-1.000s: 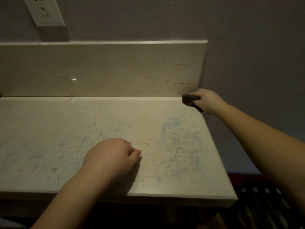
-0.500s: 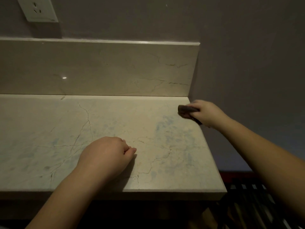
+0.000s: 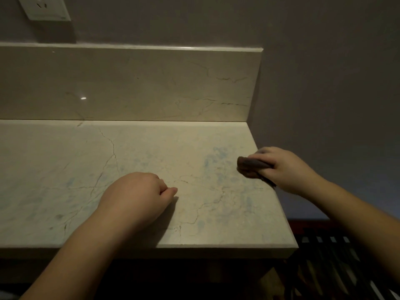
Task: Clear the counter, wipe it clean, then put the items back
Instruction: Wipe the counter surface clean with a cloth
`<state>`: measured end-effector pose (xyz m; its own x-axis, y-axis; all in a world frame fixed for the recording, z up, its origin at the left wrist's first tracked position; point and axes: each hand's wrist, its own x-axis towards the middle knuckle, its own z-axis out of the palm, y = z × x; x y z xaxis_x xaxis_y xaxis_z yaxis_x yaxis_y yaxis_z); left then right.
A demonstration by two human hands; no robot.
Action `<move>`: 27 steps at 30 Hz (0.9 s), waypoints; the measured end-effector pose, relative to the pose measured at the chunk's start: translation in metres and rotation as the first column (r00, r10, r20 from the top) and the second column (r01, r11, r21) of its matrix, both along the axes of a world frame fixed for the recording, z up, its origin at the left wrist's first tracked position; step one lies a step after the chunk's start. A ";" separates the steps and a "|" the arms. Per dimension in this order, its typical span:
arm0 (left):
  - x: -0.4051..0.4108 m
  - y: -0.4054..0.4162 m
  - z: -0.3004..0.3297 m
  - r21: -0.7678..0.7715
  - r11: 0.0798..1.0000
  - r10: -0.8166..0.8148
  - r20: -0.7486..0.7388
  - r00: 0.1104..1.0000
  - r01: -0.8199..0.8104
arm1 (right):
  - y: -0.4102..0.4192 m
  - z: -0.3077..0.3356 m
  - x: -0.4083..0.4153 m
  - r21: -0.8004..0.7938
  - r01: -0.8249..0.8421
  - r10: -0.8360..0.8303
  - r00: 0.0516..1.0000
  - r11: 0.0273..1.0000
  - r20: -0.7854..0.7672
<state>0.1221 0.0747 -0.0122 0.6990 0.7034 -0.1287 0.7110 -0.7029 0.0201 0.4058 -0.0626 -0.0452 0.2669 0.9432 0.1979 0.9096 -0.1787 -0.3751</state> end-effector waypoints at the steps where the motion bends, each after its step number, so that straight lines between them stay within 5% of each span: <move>1: 0.000 0.000 0.000 0.000 1.000 0.003 0.001 1.000 -0.003 | 0.004 0.000 0.003 0.002 -0.002 0.002 1.000 1.000 0.002; 11: 0.002 -0.005 0.000 0.010 1.000 0.013 0.006 1.000 -0.013 | 0.079 0.002 0.026 0.016 0.075 -0.076 0.993 0.997 0.092; 22: 0.001 -0.006 0.001 0.004 1.000 0.018 0.006 1.000 -0.018 | -0.019 0.013 -0.062 -0.177 -0.362 0.384 0.916 0.915 0.116; 27: 0.000 -0.005 -0.002 0.011 1.000 0.029 0.010 1.000 -0.029 | 0.030 0.016 -0.030 -0.129 -0.176 0.191 0.975 0.976 0.112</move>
